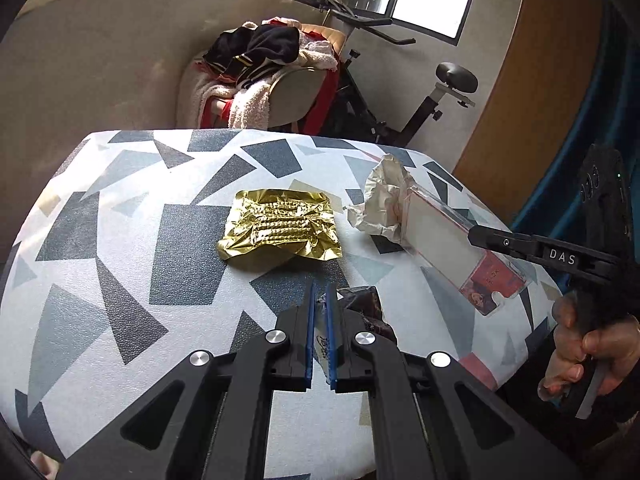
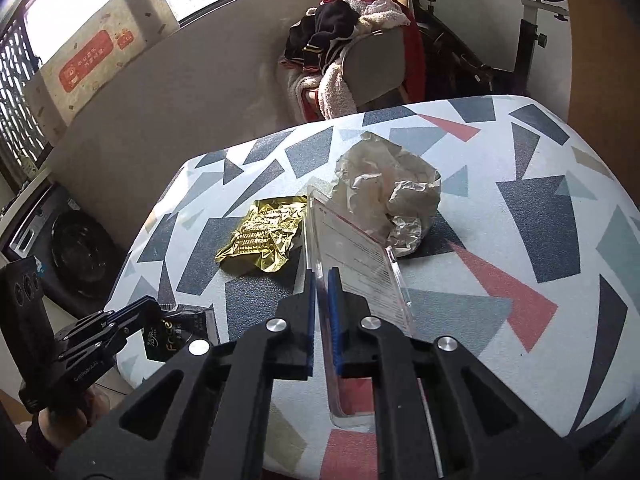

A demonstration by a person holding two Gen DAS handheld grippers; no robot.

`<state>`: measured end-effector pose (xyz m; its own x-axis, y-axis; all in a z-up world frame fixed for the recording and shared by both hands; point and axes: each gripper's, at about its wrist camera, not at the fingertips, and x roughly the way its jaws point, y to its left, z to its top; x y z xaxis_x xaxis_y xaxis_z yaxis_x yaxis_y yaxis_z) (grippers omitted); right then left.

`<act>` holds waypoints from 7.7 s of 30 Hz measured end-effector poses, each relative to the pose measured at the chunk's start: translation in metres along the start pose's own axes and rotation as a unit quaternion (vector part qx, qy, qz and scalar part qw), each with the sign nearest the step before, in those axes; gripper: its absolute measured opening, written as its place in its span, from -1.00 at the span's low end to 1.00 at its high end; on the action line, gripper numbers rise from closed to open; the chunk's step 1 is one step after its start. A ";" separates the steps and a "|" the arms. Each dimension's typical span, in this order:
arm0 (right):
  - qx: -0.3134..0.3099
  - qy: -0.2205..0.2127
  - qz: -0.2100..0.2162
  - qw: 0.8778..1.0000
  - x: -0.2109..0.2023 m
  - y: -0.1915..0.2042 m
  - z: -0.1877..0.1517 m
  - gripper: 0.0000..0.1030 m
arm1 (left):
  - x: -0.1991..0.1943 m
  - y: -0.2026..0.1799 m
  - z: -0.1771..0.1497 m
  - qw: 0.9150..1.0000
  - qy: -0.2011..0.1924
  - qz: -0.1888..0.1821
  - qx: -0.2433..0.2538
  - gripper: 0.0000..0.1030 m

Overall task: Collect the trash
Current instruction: 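Lift the clear red-edged box with the right gripper while the left holds the wrapper, then lower both grippers past the board edge into the bin and open them, then raise both open grippers back above the board toward the paper, then grasp the crumpled white paper with the right gripper while the left moves to the gold wrapper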

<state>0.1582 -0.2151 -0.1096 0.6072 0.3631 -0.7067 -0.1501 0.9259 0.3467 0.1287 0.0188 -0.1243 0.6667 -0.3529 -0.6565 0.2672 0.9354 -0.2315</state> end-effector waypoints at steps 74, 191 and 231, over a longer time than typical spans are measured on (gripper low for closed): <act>-0.047 -0.059 0.013 0.997 -0.061 0.009 -0.058 -0.85 | -0.057 -0.019 -0.065 0.999 0.018 0.012 0.032 -0.89; -0.127 0.034 -0.093 0.987 0.078 -0.023 0.018 0.88 | 0.015 0.060 -0.004 0.997 0.005 0.074 0.020 0.85; -0.107 -0.002 -0.069 0.992 0.098 -0.037 0.046 -0.48 | 0.149 0.044 0.075 0.996 0.079 0.031 -0.012 0.89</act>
<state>0.2592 -0.2185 -0.1636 0.6362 0.2311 -0.7360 -0.2267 0.9680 0.1080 0.2920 0.0056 -0.1782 0.5627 -0.2875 -0.7750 0.2104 0.9565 -0.2021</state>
